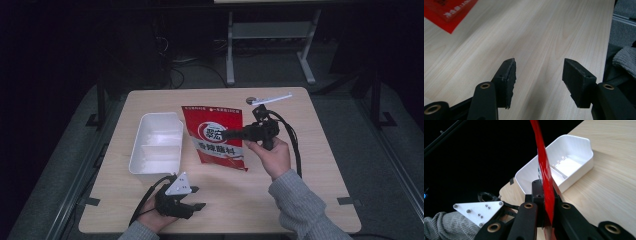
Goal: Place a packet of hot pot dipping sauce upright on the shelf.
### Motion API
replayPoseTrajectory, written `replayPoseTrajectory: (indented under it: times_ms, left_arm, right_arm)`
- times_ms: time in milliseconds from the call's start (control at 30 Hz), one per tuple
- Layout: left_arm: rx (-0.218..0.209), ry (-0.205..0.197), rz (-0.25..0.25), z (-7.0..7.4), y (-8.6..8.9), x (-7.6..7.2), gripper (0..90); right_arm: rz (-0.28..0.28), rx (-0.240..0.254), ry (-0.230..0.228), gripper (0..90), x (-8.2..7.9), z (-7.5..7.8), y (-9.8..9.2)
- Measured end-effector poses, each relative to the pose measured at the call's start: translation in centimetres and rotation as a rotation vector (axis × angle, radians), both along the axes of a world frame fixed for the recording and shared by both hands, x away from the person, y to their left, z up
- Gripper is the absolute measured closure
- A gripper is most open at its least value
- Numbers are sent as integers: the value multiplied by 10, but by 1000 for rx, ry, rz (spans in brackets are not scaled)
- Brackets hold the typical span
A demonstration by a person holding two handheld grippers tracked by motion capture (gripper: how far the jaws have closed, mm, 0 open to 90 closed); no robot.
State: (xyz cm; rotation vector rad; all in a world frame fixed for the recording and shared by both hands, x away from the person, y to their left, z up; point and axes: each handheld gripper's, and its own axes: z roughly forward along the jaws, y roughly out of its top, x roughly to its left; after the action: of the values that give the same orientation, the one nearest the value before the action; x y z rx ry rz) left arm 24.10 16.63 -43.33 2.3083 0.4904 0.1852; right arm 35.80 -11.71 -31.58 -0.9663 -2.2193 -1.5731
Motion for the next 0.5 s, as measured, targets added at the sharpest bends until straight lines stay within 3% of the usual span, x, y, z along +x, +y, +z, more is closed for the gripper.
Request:
replayPoseTrajectory:
  times_ms: [367, 500]
  left_arm:
    - [-1, 2, 4, -1, 7, -1, 430]
    - [0, 2, 1, -1, 9, -1, 428]
  right_arm:
    - [29, 30, 2, 896, 3, 6, 24]
    - [48, 36, 1, 896, 5, 8, 41]
